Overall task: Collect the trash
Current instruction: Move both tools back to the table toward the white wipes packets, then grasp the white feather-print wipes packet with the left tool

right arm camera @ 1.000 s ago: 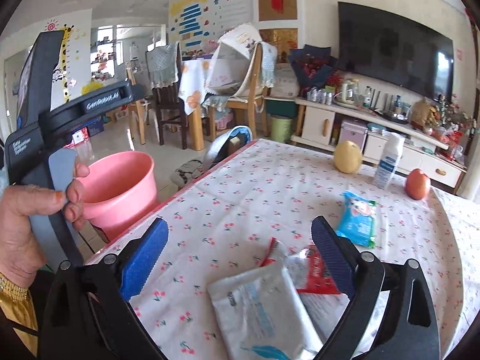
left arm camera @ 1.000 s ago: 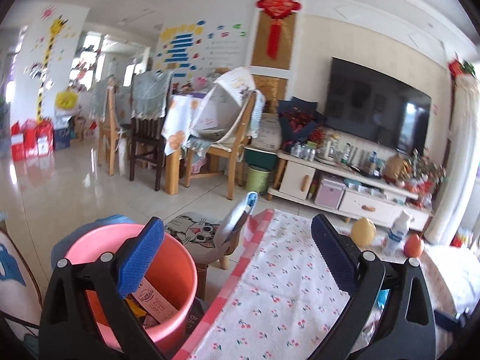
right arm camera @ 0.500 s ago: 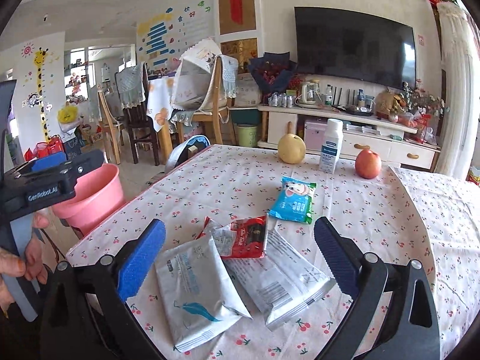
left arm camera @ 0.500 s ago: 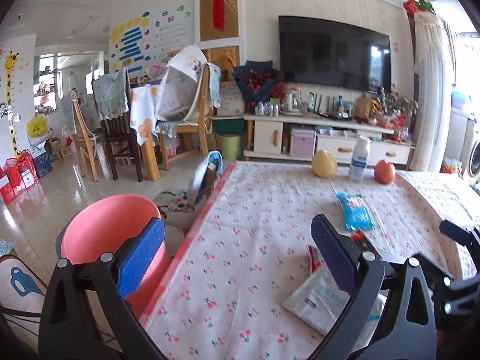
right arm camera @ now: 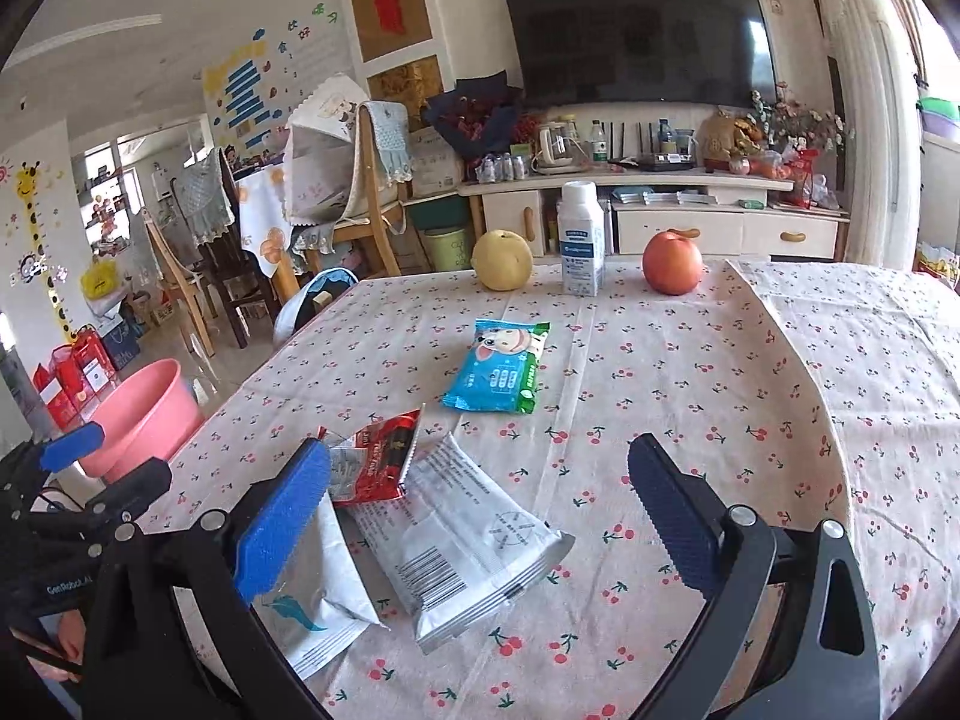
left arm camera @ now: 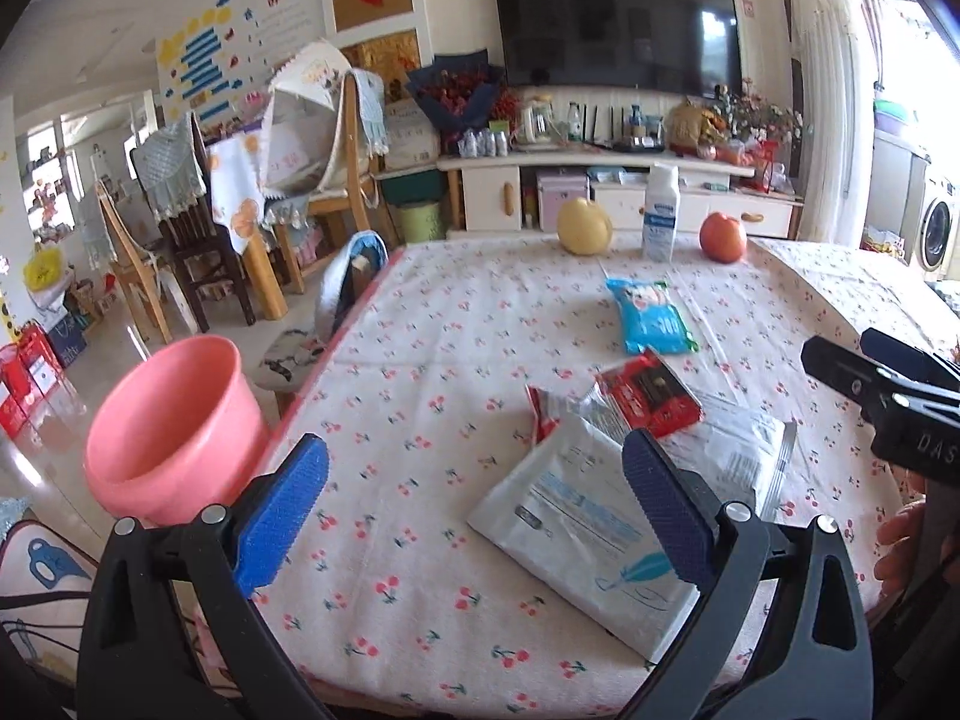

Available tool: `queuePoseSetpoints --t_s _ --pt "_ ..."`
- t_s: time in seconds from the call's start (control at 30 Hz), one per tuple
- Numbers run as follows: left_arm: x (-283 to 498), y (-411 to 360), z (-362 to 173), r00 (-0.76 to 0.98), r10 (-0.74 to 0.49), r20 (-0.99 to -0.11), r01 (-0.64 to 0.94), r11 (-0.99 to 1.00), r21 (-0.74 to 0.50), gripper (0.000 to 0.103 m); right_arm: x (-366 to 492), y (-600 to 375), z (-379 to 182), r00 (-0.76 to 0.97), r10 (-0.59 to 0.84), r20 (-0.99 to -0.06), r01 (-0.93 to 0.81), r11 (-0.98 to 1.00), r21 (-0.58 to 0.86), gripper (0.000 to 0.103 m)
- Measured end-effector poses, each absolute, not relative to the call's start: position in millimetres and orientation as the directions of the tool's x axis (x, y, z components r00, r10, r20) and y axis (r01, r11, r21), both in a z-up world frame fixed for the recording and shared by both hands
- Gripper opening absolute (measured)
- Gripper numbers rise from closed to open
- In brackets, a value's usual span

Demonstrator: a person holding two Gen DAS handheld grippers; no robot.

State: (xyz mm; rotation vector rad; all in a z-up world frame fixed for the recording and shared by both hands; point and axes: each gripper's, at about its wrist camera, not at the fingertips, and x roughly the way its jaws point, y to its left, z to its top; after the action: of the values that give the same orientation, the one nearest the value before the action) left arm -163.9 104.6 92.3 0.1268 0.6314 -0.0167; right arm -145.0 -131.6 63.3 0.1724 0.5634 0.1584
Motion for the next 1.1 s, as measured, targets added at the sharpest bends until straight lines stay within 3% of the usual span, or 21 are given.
queuePoseSetpoints --t_s 0.3,0.9,1.1 --pt "-150 90 67 0.721 0.065 -0.690 0.029 0.992 0.123 0.099 -131 -139 52 0.787 0.199 -0.584 -0.101 0.975 0.195 0.098" --pt "-122 83 34 0.546 -0.058 -0.836 -0.049 0.994 -0.101 0.099 -106 -140 37 0.691 0.212 -0.691 -0.145 0.977 0.154 0.098" --pt "-113 87 19 0.485 -0.143 -0.862 -0.132 0.963 -0.234 0.099 -97 -134 28 0.648 0.223 -0.729 -0.185 0.974 0.133 0.098"
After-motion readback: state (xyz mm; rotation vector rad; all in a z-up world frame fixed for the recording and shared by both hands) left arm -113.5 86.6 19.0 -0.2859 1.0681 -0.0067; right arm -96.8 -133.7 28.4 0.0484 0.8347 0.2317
